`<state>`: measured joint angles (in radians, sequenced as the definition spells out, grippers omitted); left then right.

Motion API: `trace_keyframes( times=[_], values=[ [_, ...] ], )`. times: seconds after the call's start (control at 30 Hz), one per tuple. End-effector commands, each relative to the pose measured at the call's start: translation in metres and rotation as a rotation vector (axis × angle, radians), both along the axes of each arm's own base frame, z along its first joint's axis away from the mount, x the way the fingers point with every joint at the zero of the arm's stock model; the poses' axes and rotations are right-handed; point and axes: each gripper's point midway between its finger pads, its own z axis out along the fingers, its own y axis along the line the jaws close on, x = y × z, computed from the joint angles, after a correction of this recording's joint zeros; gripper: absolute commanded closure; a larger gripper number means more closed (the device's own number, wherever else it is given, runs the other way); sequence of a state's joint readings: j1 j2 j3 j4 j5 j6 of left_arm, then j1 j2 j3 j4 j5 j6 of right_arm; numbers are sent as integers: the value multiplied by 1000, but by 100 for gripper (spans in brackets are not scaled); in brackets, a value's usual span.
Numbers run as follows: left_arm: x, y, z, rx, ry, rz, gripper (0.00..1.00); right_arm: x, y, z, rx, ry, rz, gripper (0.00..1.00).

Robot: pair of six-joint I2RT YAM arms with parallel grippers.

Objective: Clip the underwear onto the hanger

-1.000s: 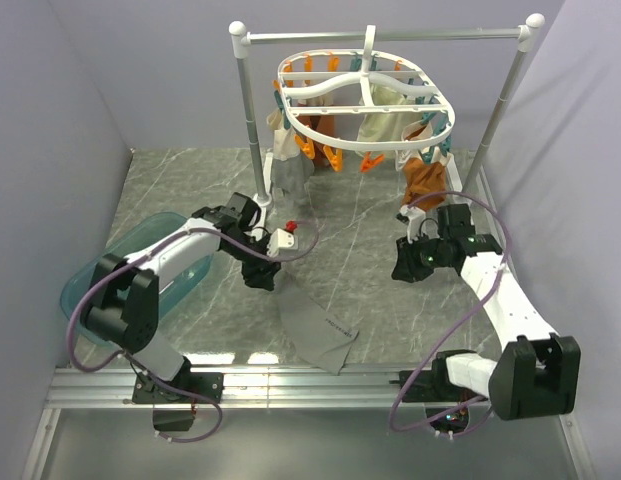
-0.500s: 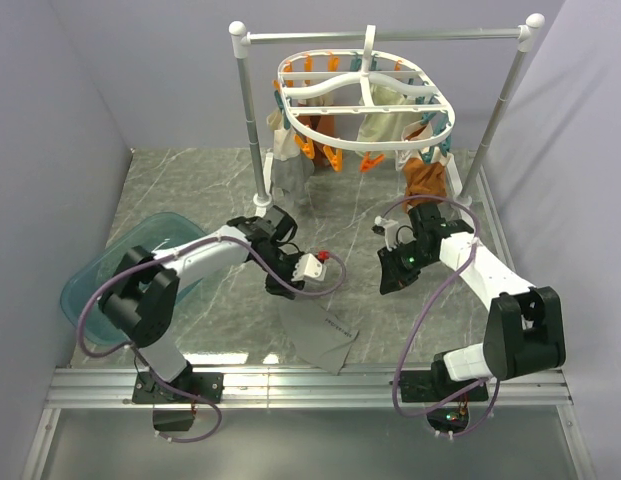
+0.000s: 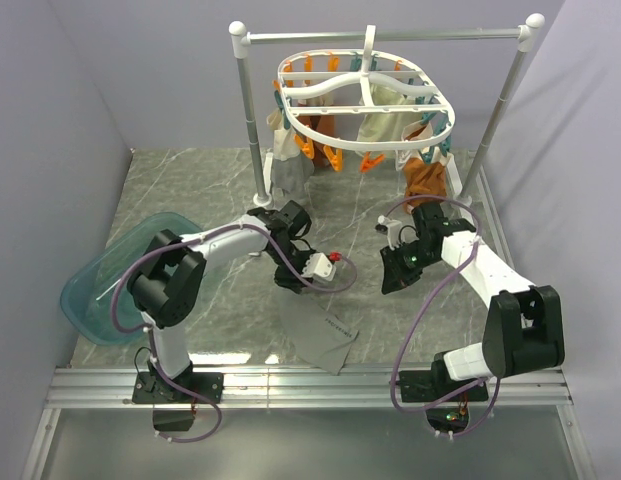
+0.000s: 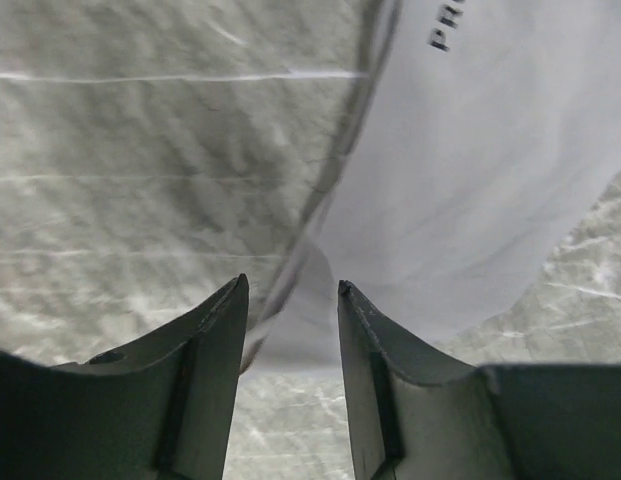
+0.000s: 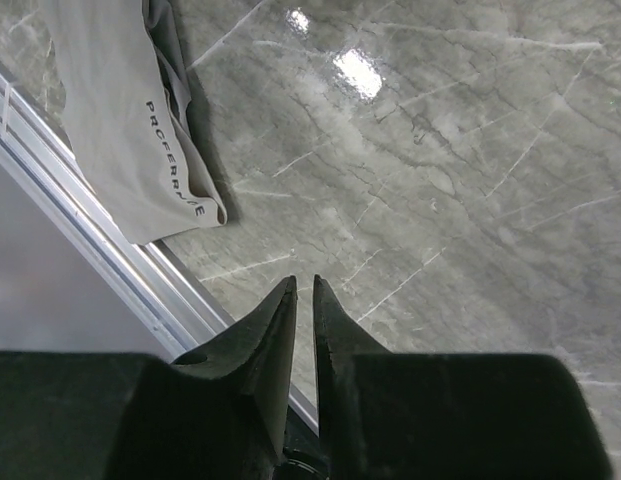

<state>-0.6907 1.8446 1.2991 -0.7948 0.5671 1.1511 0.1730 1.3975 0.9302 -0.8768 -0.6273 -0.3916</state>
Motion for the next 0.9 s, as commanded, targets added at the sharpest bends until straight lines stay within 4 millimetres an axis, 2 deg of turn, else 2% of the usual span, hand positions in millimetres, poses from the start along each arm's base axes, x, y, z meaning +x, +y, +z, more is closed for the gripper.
trace_keyframes(
  times=[0.0, 0.13, 0.23, 0.5, 0.7, 0.8, 0.87],
  values=[
    [-13, 1, -1, 18, 38, -75, 54, 8, 1, 12, 23, -20, 1, 80],
    [-22, 8, -9, 69, 91, -95, 55, 10, -1, 13, 26, -23, -2, 81],
    [-21, 7, -10, 79, 102, -91, 58, 11, -3, 13, 26, -21, -7, 81],
    [-19, 3, -3, 64, 86, -91, 81, 10, -5, 12, 26, -20, -5, 81],
    [-23, 5, 13, 38, 70, -83, 96, 10, -5, 12, 28, -14, -9, 81],
    [-25, 7, 29, 19, 43, -77, 100, 12, -6, 13, 29, -24, -9, 82],
    [-25, 8, 49, -14, -4, -67, 100, 13, -5, 15, 34, -31, -10, 82]
  ],
)
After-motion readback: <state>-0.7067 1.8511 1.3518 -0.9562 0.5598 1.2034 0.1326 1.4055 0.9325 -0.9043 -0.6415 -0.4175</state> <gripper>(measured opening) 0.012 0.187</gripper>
